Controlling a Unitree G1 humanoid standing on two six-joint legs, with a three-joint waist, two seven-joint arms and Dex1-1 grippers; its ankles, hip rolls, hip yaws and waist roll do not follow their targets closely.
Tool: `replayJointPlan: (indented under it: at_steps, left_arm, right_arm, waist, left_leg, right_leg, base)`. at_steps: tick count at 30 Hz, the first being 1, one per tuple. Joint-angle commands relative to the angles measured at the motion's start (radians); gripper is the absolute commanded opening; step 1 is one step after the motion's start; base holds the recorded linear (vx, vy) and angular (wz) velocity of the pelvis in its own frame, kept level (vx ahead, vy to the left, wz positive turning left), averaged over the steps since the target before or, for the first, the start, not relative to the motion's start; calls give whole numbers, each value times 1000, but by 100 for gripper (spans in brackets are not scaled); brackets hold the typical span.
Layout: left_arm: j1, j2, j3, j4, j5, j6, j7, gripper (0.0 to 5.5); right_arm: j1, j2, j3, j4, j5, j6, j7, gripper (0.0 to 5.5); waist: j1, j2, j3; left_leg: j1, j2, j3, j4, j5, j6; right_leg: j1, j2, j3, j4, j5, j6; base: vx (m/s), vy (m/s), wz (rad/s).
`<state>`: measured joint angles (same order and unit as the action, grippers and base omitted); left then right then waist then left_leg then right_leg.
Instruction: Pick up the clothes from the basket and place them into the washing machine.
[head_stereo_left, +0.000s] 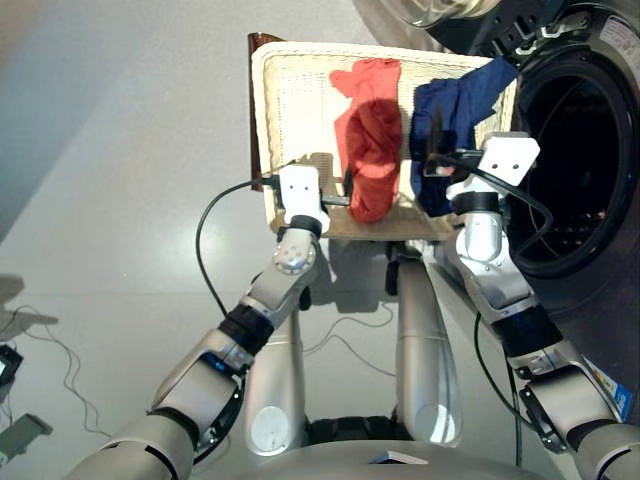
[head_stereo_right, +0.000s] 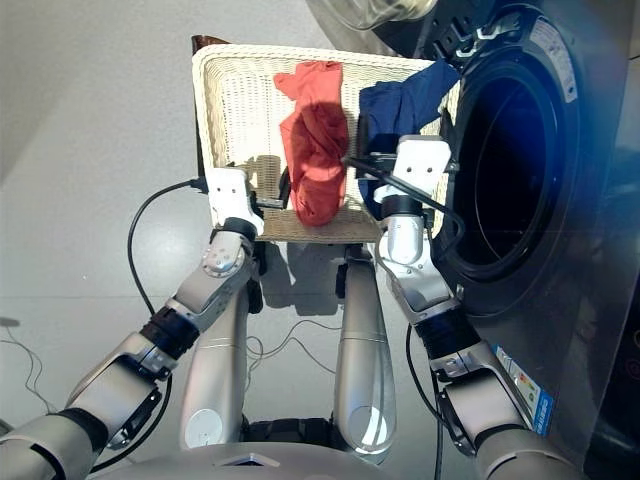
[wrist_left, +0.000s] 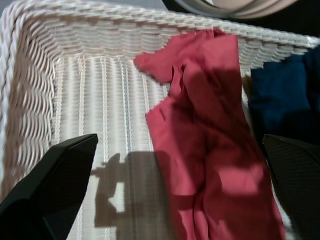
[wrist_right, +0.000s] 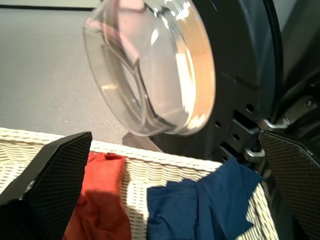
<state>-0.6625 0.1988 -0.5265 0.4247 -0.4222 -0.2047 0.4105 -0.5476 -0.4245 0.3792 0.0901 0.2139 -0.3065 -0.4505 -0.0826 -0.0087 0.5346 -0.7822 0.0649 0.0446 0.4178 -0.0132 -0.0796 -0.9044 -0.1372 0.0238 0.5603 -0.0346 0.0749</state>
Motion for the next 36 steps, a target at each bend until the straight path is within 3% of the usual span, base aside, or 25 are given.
replayJointPlan:
  at_steps: [1, 6, 15, 25, 36]
  left_arm:
    - [-18, 2, 50, -66, -5, -66, 45, 550]
    - [26, 29, 98, -198, 27, -100, 53, 550]
    - [63, 50, 129, -391, 22, -135, 25, 550]
    - [28, 25, 98, -404, 8, -127, 11, 550]
    - [6, 11, 95, -586, -64, -159, -26, 550]
  right_arm:
    - [-47, -32, 10, -85, -35, 8, 9, 550]
    - [-152, -27, 42, 91, -30, 46, 35, 550]
    - [-347, 109, 52, 465, 114, 68, 51, 550]
    - [-342, 135, 48, 431, 119, 70, 50, 550]
    - [-469, 251, 103, 715, 173, 126, 109, 550]
  waist:
    - [12, -21, -15]
    - [32, -7, -15]
    - [79, 36, -15]
    - [78, 20, -15]
    - [103, 44, -15]
  left_leg:
    - [-15, 7, 26, 68, -34, 9]
    - [-22, 4, 20, 67, -32, 8]
    - [-41, -6, 12, 59, -27, 5]
    - [-59, -10, 5, 54, -22, 8]
    - [-91, -9, 8, 65, -26, 3]
  right_leg:
    - [52, 8, 20, -41, 50, 46]
    - [51, 8, 17, -50, 53, 41]
    - [43, 3, 8, -57, 53, 36]
    - [30, 1, -2, -58, 54, 35]
    - [-2, 3, 3, -57, 53, 33]
  base:
    - [0, 0, 0]
    - [0, 0, 0]
    - [0, 0, 0]
    - [1, -1, 21]
    - [0, 0, 0]
